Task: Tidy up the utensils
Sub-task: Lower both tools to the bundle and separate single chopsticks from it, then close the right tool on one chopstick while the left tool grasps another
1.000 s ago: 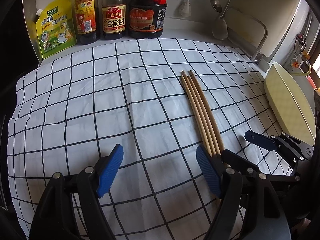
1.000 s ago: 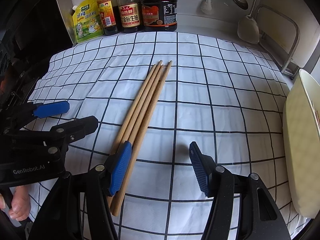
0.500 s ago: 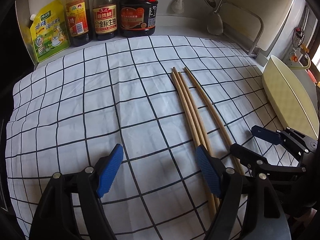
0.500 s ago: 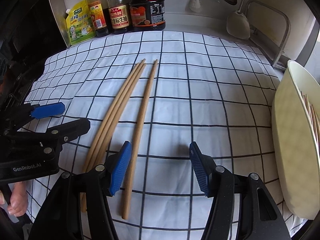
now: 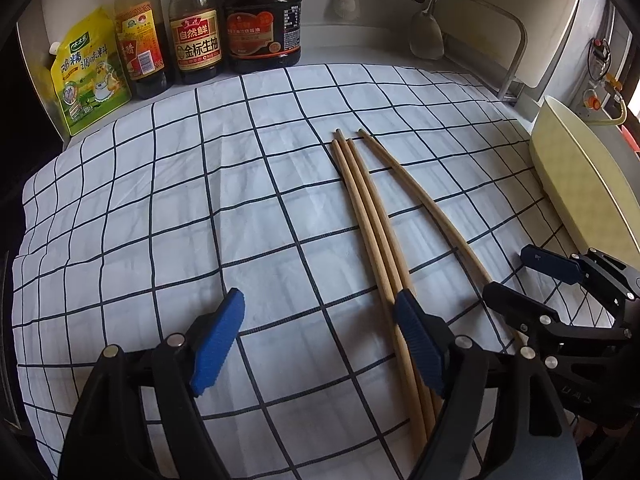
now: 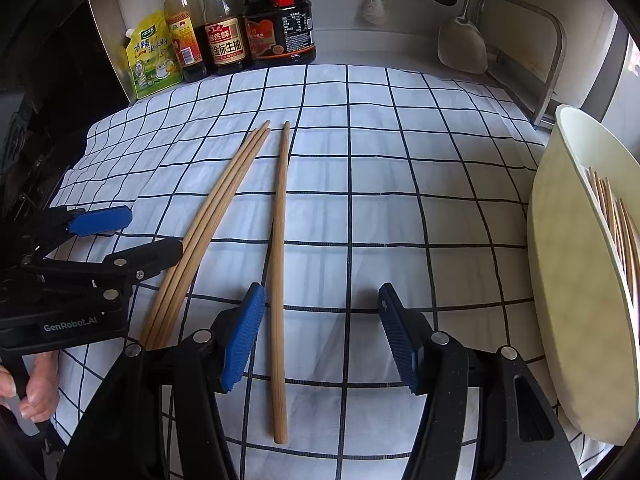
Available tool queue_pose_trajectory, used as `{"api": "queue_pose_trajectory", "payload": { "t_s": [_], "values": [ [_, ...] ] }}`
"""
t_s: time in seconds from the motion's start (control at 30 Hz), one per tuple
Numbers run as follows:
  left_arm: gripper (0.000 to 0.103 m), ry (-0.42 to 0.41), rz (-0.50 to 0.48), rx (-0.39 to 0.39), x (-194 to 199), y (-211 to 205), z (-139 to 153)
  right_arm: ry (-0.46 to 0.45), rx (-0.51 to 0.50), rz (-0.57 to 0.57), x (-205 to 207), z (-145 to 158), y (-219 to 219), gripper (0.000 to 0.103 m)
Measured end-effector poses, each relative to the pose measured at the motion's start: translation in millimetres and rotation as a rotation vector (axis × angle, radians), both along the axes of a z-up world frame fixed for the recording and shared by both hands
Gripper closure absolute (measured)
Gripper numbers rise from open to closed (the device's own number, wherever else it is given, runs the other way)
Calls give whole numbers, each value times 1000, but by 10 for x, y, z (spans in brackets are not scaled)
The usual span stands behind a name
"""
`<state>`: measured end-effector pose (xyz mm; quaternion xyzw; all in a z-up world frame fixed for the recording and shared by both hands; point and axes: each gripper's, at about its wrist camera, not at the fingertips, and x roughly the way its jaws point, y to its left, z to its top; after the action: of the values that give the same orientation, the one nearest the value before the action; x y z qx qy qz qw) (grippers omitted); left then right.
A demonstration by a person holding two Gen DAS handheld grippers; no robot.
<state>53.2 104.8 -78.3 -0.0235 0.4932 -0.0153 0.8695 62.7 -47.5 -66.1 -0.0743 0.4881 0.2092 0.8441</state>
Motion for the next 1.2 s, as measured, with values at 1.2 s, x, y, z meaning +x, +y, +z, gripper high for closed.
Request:
{"api": "queue_pose_trajectory", "payload": {
  "t_s": [1.2],
  "values": [
    [49,-10,24,56,0,36,-24,-57,-60,93,14,-10,263,78]
  ]
}}
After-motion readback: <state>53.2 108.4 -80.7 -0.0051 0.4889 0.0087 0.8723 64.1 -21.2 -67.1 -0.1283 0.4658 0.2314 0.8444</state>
